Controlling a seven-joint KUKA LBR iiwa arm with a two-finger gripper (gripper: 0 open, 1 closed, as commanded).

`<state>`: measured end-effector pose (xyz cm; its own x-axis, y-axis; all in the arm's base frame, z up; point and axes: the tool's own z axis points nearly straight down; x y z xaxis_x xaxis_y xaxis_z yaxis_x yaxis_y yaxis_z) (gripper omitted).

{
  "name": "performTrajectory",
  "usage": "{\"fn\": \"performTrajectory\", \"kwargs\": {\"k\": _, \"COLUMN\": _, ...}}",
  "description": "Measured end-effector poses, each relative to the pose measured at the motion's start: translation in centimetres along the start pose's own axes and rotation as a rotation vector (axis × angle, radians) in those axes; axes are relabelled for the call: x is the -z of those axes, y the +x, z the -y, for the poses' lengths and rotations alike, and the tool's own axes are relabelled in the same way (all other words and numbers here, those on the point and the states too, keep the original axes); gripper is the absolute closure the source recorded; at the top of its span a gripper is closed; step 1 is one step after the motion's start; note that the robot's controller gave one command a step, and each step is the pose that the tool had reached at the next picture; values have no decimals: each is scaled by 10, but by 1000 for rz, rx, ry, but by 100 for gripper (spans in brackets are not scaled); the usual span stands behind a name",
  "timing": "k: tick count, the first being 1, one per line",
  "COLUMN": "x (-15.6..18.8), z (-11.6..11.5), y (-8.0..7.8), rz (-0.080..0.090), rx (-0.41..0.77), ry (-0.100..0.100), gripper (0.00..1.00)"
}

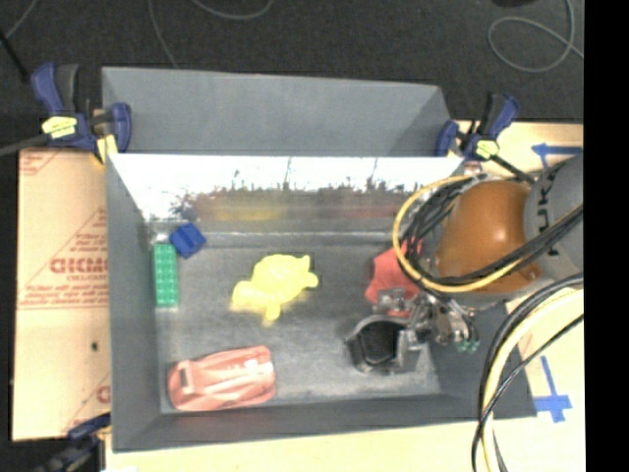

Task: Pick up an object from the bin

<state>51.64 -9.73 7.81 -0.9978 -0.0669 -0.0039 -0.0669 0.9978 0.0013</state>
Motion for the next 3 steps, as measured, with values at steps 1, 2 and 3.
{"fn": "performTrajectory", "kwargs": {"k": 1, "x": 0, "z": 0, "y": 0, "rz": 0, "rx": -1, "ry": 0, "gripper": 100}}
{"fn": "performTrajectory", "kwargs": {"k": 2, "x": 44, "z": -1, "y": 4, "rz": -11, "rx": -2, "ry": -1, "gripper": 100}}
{"fn": "performTrajectory", "kwargs": {"k": 3, "x": 60, "z": -5, "y": 11, "rz": 9, "rx": 3, "ry": 4, "gripper": 100}}
